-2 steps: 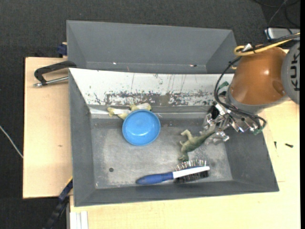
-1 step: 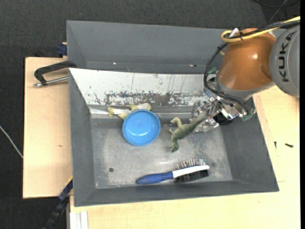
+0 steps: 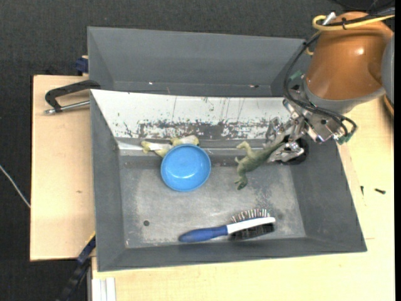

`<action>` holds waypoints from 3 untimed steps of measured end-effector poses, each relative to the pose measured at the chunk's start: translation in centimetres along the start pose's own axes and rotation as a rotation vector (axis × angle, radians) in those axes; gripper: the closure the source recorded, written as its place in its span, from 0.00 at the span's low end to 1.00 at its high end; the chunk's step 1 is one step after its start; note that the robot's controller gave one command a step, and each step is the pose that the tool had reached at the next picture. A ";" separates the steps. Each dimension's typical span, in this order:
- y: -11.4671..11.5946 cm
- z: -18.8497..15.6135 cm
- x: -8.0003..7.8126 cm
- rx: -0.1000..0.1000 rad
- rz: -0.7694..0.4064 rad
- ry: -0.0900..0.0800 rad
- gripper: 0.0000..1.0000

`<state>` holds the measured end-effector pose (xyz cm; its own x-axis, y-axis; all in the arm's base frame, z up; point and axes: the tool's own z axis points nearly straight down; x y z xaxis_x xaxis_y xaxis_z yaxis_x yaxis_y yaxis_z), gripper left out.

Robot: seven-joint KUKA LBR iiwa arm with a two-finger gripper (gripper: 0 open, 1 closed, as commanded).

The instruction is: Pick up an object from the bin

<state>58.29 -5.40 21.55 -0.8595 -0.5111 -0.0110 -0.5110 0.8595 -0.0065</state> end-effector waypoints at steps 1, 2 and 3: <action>-4.6 6.9 5.1 -0.007 0.183 0.014 1.00; -4.1 7.3 0.8 -0.004 0.175 0.003 1.00; -4.9 1.7 2.8 0.000 0.177 0.003 1.00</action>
Offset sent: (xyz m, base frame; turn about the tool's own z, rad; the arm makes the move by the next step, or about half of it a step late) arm -0.0188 -0.0645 -0.0679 0.1799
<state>58.44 -11.05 19.88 -0.9360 -0.3519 -0.0095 -0.3518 0.9360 -0.0051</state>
